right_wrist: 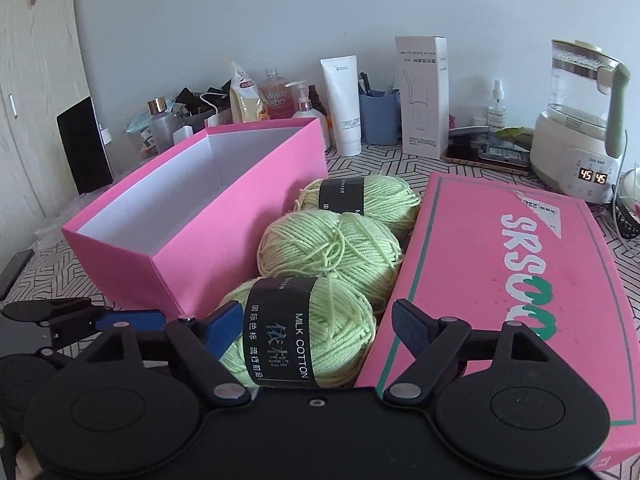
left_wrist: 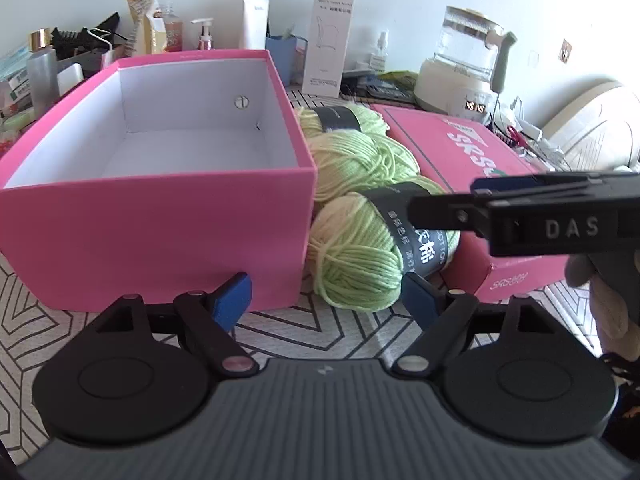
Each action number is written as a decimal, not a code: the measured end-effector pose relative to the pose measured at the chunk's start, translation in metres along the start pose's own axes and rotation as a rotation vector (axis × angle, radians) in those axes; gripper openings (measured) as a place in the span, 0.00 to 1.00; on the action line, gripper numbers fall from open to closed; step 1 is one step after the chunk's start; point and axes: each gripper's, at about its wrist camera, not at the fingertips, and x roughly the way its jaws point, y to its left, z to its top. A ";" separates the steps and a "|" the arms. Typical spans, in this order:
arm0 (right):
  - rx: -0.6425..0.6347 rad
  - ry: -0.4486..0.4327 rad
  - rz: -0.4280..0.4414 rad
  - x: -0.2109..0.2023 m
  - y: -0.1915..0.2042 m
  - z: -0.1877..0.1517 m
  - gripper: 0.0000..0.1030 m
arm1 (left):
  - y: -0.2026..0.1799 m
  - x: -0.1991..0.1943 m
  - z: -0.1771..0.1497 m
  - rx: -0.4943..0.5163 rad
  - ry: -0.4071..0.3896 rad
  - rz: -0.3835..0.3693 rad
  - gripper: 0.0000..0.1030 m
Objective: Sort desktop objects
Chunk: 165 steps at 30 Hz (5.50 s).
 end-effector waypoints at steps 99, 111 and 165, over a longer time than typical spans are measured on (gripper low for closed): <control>-0.041 0.184 0.254 0.116 0.079 -0.262 0.79 | 0.129 0.026 -0.209 0.296 0.089 -0.278 0.71; -0.044 0.166 0.327 0.131 0.096 -0.279 0.51 | 0.093 0.043 -0.223 0.465 0.110 -0.322 0.65; -0.180 -0.130 0.037 -0.049 0.080 -0.083 0.55 | 0.048 -0.054 -0.046 0.462 -0.032 -0.162 0.73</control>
